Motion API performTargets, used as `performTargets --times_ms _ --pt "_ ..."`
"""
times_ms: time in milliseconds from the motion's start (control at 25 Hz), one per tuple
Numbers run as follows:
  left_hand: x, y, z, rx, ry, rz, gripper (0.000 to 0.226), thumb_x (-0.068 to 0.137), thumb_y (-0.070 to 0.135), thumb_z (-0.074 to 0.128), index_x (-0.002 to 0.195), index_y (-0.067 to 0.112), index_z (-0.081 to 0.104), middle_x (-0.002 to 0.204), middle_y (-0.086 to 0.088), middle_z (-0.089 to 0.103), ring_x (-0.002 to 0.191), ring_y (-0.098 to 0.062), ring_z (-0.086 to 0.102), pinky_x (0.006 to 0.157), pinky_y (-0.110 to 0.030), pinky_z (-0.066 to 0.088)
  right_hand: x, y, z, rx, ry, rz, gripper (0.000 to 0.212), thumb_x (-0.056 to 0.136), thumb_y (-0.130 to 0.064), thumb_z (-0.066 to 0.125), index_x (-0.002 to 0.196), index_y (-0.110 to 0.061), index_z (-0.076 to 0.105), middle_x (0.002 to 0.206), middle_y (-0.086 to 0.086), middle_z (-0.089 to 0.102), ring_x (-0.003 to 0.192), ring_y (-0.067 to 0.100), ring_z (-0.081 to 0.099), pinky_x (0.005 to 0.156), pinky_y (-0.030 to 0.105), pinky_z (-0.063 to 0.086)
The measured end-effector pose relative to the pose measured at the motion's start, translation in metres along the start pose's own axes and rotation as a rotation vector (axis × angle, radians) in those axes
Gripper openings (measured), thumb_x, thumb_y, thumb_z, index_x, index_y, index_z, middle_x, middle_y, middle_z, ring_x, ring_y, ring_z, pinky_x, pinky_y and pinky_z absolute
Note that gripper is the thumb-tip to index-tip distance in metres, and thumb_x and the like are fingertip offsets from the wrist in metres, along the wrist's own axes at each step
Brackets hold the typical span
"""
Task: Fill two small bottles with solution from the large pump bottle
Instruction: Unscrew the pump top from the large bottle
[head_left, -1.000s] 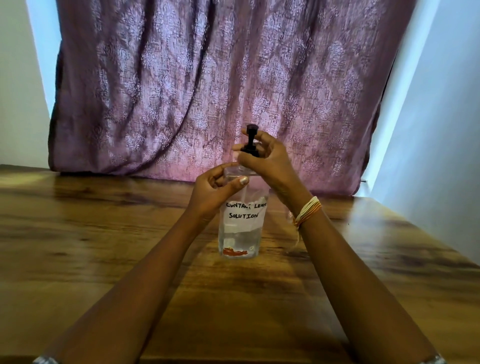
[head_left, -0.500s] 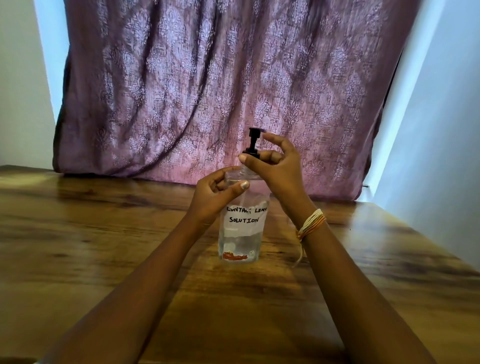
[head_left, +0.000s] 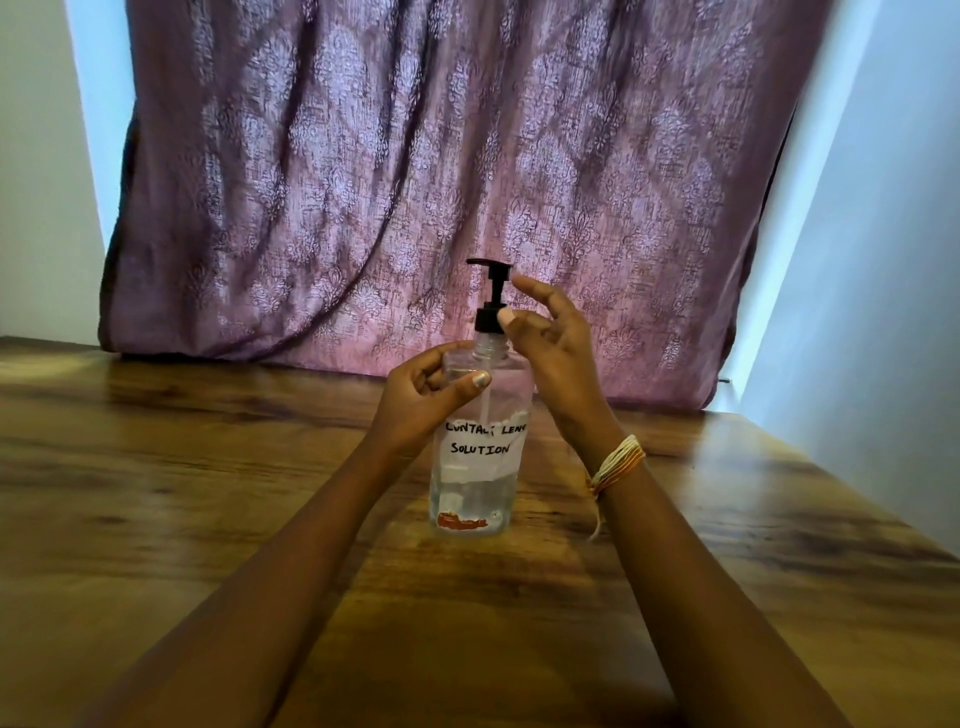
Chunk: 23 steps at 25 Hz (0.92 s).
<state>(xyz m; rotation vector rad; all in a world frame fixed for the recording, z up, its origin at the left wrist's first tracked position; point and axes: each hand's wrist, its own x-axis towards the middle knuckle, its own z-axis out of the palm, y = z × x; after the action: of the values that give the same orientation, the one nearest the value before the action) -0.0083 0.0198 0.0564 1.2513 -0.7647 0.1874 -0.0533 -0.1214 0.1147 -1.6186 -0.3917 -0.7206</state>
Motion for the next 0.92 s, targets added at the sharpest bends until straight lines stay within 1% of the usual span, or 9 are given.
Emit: performTargets --times_ms 80,200,280,360,440,640,760,840,920 --pt "-0.001 0.003 0.002 -0.002 -0.008 -0.002 0.037 0.073 0.023 0.070 0.109 0.019 0.064 0.093 0.009 0.077 0.093 -0.009 0.072 0.078 -0.022 0.056 0.001 -0.002 -0.001 0.013 -0.057 0.017 0.038 0.094 -0.025 0.055 0.131 -0.015 0.051 0.124 0.008 0.063 0.115 0.020 0.061 0.095 0.033 0.052" --pt "-0.002 0.003 0.002 -0.002 -0.012 0.013 0.034 0.074 0.024 0.069 0.107 0.024 0.065 0.094 0.009 0.077 0.095 -0.011 0.071 0.081 -0.025 0.057 -0.002 -0.002 0.006 -0.035 -0.053 -0.003 0.042 0.093 -0.019 0.061 0.132 -0.010 0.050 0.106 0.006 0.063 0.102 0.018 0.063 0.085 0.025 0.055" --pt "-0.001 0.003 0.001 -0.008 -0.009 0.014 0.032 0.076 0.023 0.072 0.108 0.024 0.065 0.096 0.008 0.077 0.097 -0.013 0.071 0.082 -0.026 0.057 -0.001 -0.001 0.006 -0.069 -0.015 -0.032 0.039 0.092 -0.015 0.062 0.130 -0.009 0.052 0.097 0.013 0.063 0.095 0.020 0.064 0.080 0.024 0.056" --pt "-0.001 0.002 0.001 -0.007 -0.013 0.009 0.032 0.077 0.021 0.073 0.108 0.024 0.065 0.097 0.007 0.077 0.097 -0.013 0.071 0.081 -0.026 0.057 0.000 -0.001 0.003 -0.030 -0.041 -0.029 0.029 0.098 -0.012 0.052 0.127 -0.014 0.052 0.105 0.018 0.065 0.098 0.019 0.065 0.084 0.026 0.056" --pt "-0.001 0.002 0.001 -0.007 -0.011 0.004 0.032 0.077 0.020 0.073 0.108 0.023 0.065 0.098 0.005 0.077 0.097 -0.015 0.071 0.081 -0.027 0.057 0.000 -0.002 0.001 0.021 -0.070 -0.003 0.029 0.100 -0.012 0.047 0.128 -0.014 0.052 0.119 0.009 0.063 0.108 0.017 0.063 0.088 0.026 0.054" --pt "-0.001 0.001 0.002 0.009 0.009 0.014 0.035 0.078 0.022 0.068 0.112 0.015 0.065 0.105 -0.007 0.074 0.098 -0.020 0.071 0.083 -0.031 0.058 -0.002 0.001 0.009 -0.044 -0.020 -0.012 0.034 0.091 -0.012 0.063 0.124 -0.007 0.055 0.109 0.007 0.066 0.107 0.024 0.065 0.088 0.028 0.056" --pt "-0.001 0.004 0.002 -0.026 0.013 -0.020 0.033 0.080 0.023 0.071 0.111 0.018 0.063 0.106 -0.007 0.072 0.096 -0.019 0.070 0.079 -0.030 0.058 0.000 -0.004 0.009 0.017 -0.026 0.010 0.031 0.094 -0.003 0.055 0.125 -0.003 0.055 0.105 0.000 0.066 0.099 0.012 0.065 0.085 0.024 0.057" --pt "-0.001 0.007 0.004 -0.016 0.009 -0.041 0.037 0.078 0.025 0.069 0.112 0.016 0.062 0.106 -0.007 0.071 0.095 -0.018 0.069 0.078 -0.029 0.057 0.006 -0.014 0.007 0.054 -0.024 0.020 0.030 0.095 0.000 0.052 0.124 -0.001 0.055 0.101 -0.005 0.066 0.092 0.003 0.065 0.086 0.025 0.057" --pt "-0.001 0.011 0.006 0.016 0.016 -0.064 0.035 0.079 0.020 0.067 0.113 0.012 0.061 0.102 -0.006 0.070 0.089 -0.016 0.069 0.076 -0.028 0.056 0.018 -0.027 0.003 0.081 -0.017 0.036 0.026 0.095 -0.002 0.053 0.121 -0.006 0.057 0.100 -0.004 0.067 0.093 0.006 0.065 0.088 0.031 0.055"
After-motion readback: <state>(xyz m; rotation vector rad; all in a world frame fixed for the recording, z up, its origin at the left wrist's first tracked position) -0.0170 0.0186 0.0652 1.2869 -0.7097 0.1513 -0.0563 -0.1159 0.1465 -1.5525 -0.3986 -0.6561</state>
